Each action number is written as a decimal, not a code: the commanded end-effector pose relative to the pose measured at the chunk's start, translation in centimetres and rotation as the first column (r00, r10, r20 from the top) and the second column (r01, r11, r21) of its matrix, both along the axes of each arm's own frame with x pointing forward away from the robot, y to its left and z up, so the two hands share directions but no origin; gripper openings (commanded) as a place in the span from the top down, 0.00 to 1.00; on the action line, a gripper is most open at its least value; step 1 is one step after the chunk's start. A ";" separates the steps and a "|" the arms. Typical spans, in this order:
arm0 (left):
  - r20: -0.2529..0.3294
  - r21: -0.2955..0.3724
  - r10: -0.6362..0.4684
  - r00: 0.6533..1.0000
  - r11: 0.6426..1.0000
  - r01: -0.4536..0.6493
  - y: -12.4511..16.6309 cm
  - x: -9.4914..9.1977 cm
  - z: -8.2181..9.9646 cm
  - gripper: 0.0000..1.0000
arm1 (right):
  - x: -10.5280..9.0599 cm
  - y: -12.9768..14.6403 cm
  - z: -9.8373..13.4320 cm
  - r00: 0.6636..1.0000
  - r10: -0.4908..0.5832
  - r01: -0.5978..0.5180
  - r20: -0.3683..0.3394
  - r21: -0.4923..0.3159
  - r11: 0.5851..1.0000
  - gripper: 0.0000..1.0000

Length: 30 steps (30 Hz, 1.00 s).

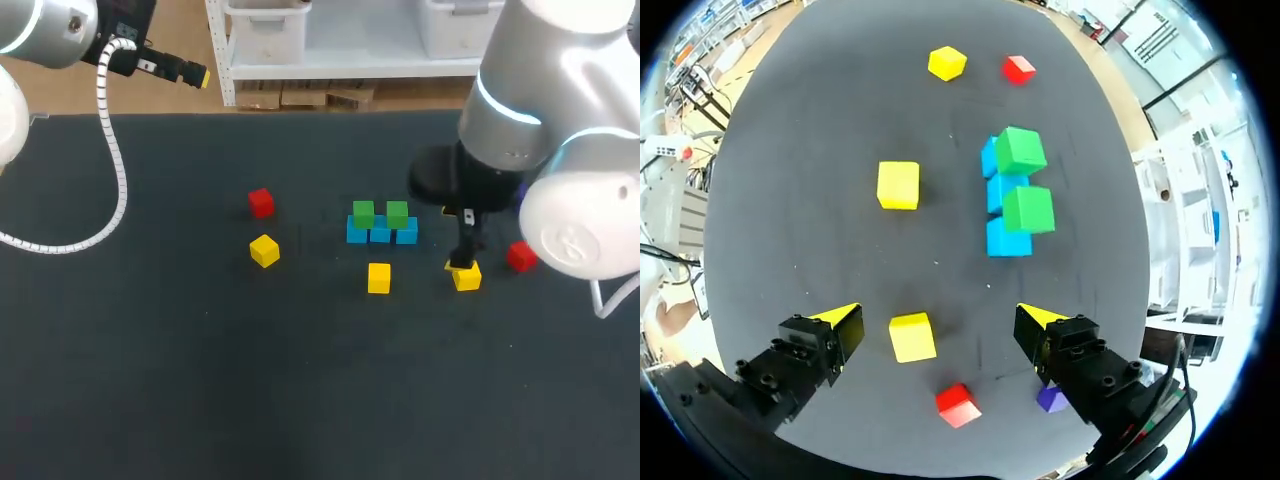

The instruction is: Place the blue cubes, place green cubes on the blue cubes, place the yellow cubes on the green cubes, then place the red cubes on the yellow cubes, and place purple cube on the red cubes.

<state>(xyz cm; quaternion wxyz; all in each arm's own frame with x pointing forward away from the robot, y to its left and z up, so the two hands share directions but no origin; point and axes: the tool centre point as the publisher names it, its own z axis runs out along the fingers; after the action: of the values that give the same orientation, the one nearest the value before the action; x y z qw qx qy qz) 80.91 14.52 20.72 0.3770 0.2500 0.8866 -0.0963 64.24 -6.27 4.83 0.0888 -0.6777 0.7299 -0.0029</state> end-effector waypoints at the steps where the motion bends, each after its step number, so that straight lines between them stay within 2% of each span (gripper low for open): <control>1: 0.001 0.000 0.001 1.000 1.000 -0.001 0.0 0.1 0.0 0.00 | -0.3 0.9 -0.1 1.000 -0.002 0.002 0.006 -0.010 1.000 0.00; 14: 0.001 0.000 0.001 1.000 1.000 -0.001 0.0 0.1 0.0 0.00 | -2.0 3.6 0.2 0.999 0.004 -0.003 -0.035 0.027 1.000 0.00; 28: 0.001 0.000 0.001 1.000 1.000 -0.001 0.0 0.1 0.0 0.00 | -1.9 7.3 -0.9 0.997 0.038 -0.032 -0.068 0.087 0.996 0.00; 30: 0.001 0.000 0.001 1.000 1.000 -0.001 0.0 0.1 0.0 0.00 | -1.9 7.7 -1.1 0.997 0.043 -0.036 -0.072 0.091 0.995 0.03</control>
<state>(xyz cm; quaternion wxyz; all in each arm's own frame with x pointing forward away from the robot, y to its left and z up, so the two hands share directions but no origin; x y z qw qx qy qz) 80.91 14.52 20.72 0.3770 0.2500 0.8866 -0.0963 61.72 0.80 4.15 0.0982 -0.6861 0.7189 0.0530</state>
